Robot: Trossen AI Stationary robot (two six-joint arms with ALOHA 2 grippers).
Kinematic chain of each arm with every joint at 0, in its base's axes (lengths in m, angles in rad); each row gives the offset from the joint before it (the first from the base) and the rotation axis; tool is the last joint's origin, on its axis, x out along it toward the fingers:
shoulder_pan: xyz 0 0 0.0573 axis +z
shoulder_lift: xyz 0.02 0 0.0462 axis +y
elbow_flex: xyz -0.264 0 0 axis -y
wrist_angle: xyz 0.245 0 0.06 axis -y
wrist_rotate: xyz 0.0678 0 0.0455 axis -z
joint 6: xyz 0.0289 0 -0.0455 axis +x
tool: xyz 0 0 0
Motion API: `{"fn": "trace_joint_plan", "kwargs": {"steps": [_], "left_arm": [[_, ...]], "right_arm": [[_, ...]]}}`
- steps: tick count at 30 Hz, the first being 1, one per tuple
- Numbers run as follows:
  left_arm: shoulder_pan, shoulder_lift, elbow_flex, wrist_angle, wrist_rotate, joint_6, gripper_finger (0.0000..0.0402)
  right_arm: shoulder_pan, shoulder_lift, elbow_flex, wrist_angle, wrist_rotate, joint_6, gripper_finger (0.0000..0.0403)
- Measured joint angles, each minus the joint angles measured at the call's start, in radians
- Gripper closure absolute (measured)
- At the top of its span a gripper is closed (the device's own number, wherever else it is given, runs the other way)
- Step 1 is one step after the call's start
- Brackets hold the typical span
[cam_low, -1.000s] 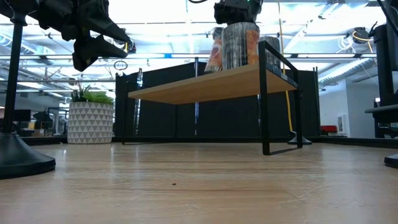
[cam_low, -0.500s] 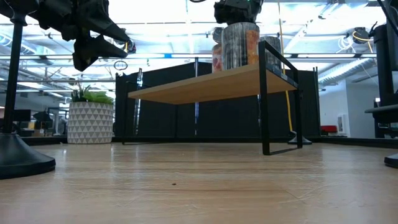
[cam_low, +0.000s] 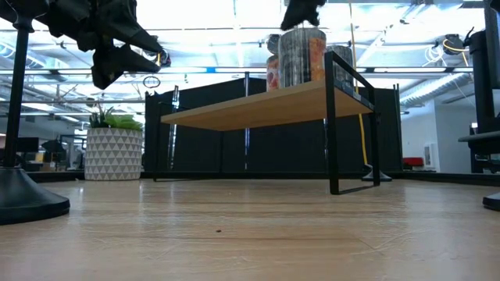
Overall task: Pick & Place candle stick holders
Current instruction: Put the top black candle holder on the shelf
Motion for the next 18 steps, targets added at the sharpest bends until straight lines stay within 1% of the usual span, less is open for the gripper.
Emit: {"fn": "trace_joint_plan", "kwargs": {"steps": [3,4,11,14,18], "left_arm": [[0.0,0.0,0.0,0.0,0.001,0.008,0.0238],[0.0,0.0,0.0,0.0,0.001,0.008,0.0238],[0.0,0.0,0.0,0.002,0.002,0.007,0.0238],[0.0,0.0,0.0,0.003,0.002,0.007,0.0238],[0.0,0.0,0.0,0.003,0.002,0.007,0.0238]], "right_arm": [[0.058,-0.059,0.0,-0.004,0.005,0.003,0.0394],[0.08,-0.08,0.0,-0.007,0.021,0.007,0.0398],[0.233,-0.23,-0.016,-0.046,0.224,0.114,0.0402],[0.295,-0.301,-0.067,-0.046,0.282,0.18,0.0402],[0.373,-0.397,-0.182,-0.022,0.376,0.273,0.0402]]}}
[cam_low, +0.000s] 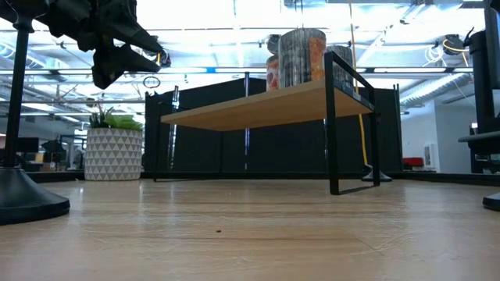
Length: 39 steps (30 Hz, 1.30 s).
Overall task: Pick & Place candle stick holders
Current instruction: Put the top black candle holder on the shelf
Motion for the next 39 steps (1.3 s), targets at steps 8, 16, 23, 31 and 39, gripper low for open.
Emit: {"fn": "trace_joint_plan", "kwargs": {"steps": [8,16,23,31,39], "left_arm": [[0.0,0.0,0.0,0.003,0.0,-0.018,0.0238],[0.0,0.0,0.0,0.003,0.0,-0.038,0.0238],[0.0,0.0,0.0,0.002,-0.023,-0.035,0.0238],[0.0,0.0,0.0,0.0,-0.037,0.055,0.0238],[0.001,-0.005,0.0,0.019,-0.098,0.13,0.0238]], "right_arm": [[0.014,-0.172,-0.236,0.065,0.271,0.155,0.0403],[-0.152,-0.212,-0.286,0.063,0.386,0.164,0.0403],[-0.358,-0.184,-0.286,0.069,0.281,0.111,0.0403],[-0.575,-0.112,-0.286,0.103,0.164,0.055,0.0403],[-0.77,-0.012,-0.286,0.116,0.064,0.035,0.0385]]}}
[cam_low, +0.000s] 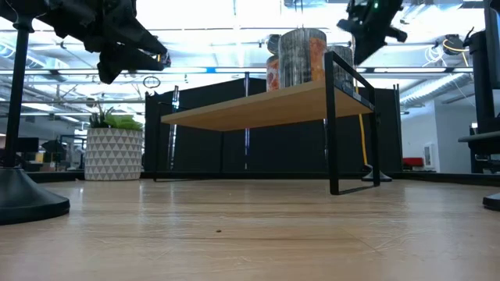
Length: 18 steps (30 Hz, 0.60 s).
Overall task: Pick & Place candle stick holders
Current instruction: Put the top black candle holder on the shelf
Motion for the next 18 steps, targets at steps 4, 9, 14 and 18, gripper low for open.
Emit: {"fn": "trace_joint_plan", "kwargs": {"steps": [4,9,14,18], "left_arm": [[0.006,-0.038,0.0,-0.001,0.002,0.044,0.0238],[0.033,-0.125,0.0,-0.033,0.001,0.117,0.0238],[0.061,-0.202,0.0,-0.092,0.0,0.149,0.0238],[0.07,-0.247,0.0,-0.144,0.001,0.148,0.0238]], "right_arm": [[-0.075,0.041,0.0,-0.009,-0.008,0.028,0.0366],[-0.175,0.09,0.0,-0.009,-0.135,0.072,0.0337],[-0.236,0.14,0.0,-0.009,-0.186,0.09,0.0311],[-0.28,0.17,0.0,-0.016,-0.244,0.125,0.0295]]}}
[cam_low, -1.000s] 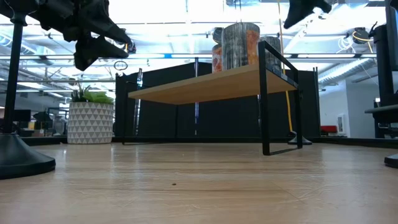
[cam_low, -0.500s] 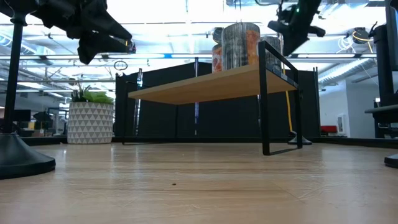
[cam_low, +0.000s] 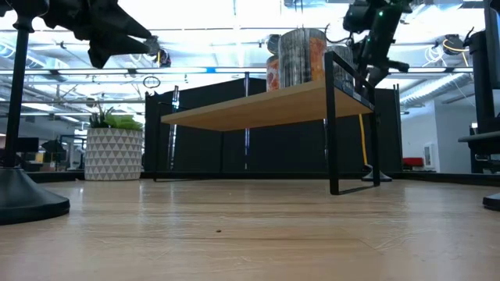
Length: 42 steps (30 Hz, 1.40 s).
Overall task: Pick & Place candle stick holders
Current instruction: Put the top black candle holder on the shelf
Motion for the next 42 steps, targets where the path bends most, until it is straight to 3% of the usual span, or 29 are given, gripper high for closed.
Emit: {"fn": "trace_joint_plan", "kwargs": {"steps": [4,22,35,42], "left_arm": [[0.002,-0.031,0.0,-0.02,0.0,0.0,0.0238],[0.002,-0.048,0.0,-0.05,0.0,-0.019,0.0238],[0.002,-0.048,0.0,-0.049,0.001,-0.023,0.0238],[0.002,-0.048,0.0,-0.057,0.001,-0.028,0.0238]], "right_arm": [[-0.036,0.027,0.0,-0.001,-0.046,0.021,0.0284],[-0.061,0.033,0.0,-0.178,-0.044,0.038,0.028],[-0.061,0.034,-0.156,-0.049,-0.071,0.032,0.028],[-0.063,0.033,-0.168,0.009,-0.071,0.031,0.028]]}}
